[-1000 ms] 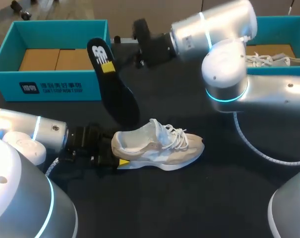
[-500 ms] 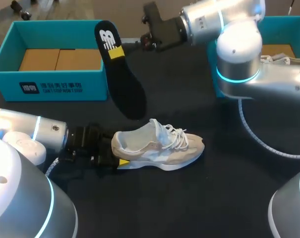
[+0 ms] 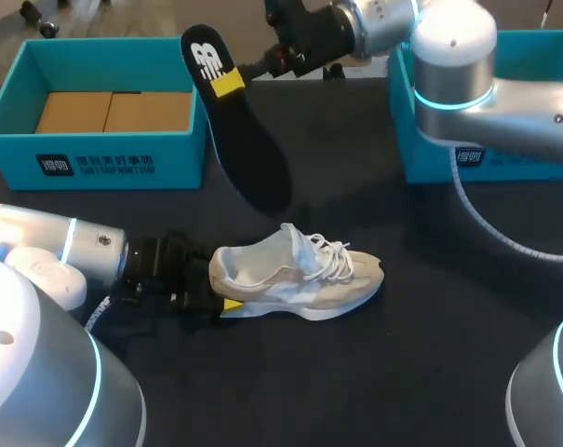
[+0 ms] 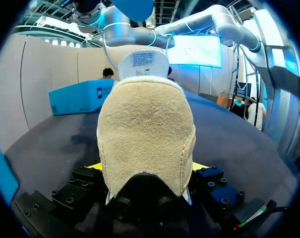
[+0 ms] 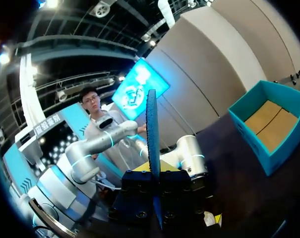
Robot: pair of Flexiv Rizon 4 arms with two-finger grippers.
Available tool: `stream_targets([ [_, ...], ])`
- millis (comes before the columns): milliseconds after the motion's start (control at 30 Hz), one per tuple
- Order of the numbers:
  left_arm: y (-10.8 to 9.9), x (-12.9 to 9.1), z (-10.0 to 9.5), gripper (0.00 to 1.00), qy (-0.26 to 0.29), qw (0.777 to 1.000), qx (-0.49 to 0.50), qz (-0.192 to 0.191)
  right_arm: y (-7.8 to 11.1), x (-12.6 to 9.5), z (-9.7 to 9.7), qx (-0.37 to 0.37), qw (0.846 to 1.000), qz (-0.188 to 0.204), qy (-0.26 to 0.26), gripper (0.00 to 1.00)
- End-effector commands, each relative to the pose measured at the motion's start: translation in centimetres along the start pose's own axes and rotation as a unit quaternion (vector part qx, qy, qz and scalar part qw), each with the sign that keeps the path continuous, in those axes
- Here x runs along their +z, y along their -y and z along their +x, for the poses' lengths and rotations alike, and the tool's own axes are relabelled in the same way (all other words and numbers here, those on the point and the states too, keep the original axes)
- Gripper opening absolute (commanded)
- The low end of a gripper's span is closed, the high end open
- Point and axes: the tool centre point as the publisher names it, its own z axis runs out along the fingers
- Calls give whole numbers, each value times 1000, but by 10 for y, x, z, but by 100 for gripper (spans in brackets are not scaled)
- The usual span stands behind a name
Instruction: Take the shoe out of the shoebox, open the shoe tongue, remove and reinsert the insole, then place the shoe into the shoebox
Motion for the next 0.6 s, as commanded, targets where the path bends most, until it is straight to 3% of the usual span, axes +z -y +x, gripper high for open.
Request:
stream_targets([
  [33,0,0,0,0,0,1000,0,-2,-6,-4,3,-3,1000,14,1,0],
  [500,0,0,0,0,0,1000,0,-2,-6,-4,3,-3,1000,14,1,0],
  [600,0,0,0,0,0,1000,0,-2,-6,-16,12,13,1000,-21,12,0],
])
